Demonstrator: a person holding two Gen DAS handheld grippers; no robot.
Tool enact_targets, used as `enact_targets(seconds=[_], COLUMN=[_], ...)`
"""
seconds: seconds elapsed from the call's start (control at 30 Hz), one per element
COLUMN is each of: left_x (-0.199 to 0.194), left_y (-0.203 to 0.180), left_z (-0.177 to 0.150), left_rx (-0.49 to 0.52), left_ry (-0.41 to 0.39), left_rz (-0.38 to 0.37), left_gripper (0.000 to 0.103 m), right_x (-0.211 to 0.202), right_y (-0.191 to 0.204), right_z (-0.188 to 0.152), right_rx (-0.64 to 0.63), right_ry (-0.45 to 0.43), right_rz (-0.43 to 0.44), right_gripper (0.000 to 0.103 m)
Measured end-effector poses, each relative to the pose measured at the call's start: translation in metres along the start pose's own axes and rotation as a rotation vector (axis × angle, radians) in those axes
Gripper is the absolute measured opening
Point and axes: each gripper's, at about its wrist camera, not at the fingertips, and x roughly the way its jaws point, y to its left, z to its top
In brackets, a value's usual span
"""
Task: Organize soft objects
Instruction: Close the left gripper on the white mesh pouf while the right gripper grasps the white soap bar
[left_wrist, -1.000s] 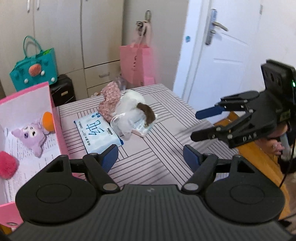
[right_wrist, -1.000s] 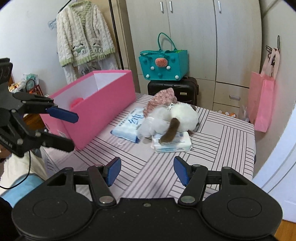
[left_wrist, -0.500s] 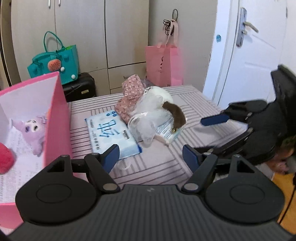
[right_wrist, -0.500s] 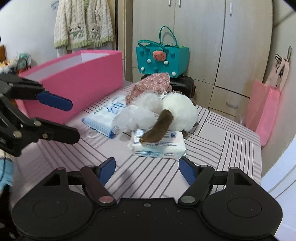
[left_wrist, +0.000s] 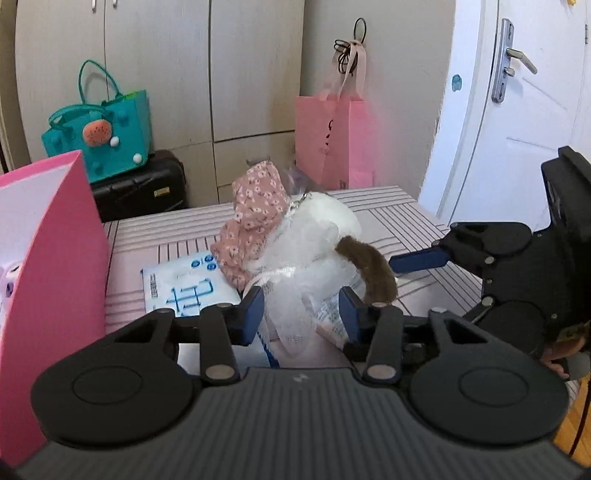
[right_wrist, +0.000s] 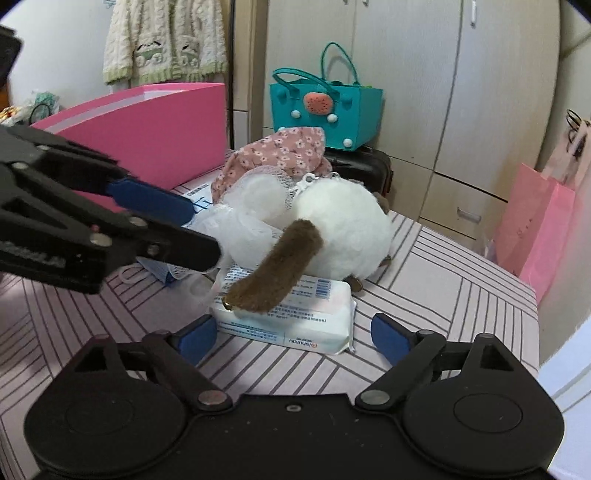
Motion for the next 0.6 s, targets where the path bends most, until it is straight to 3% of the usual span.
enact_targets(seconds=[0.17, 0.6], left_x=[0.003, 0.034], left_y=[-0.006, -0.011], left_z=[0.003, 0.002], left_rx=[0.058, 0.109], left_ry=[-0.058, -0.015], left_rz=[0.035, 0.078], left_gripper=[0.048, 0.048], right_x=[0.007, 0.013], right_y=[-0.002, -0.003], right_z=[0.003, 0.0], right_rx=[0.003, 0.057], right_ry=[0.001, -0.011], right_rz=[0.05, 0.067], right_gripper=[0.093, 0.093])
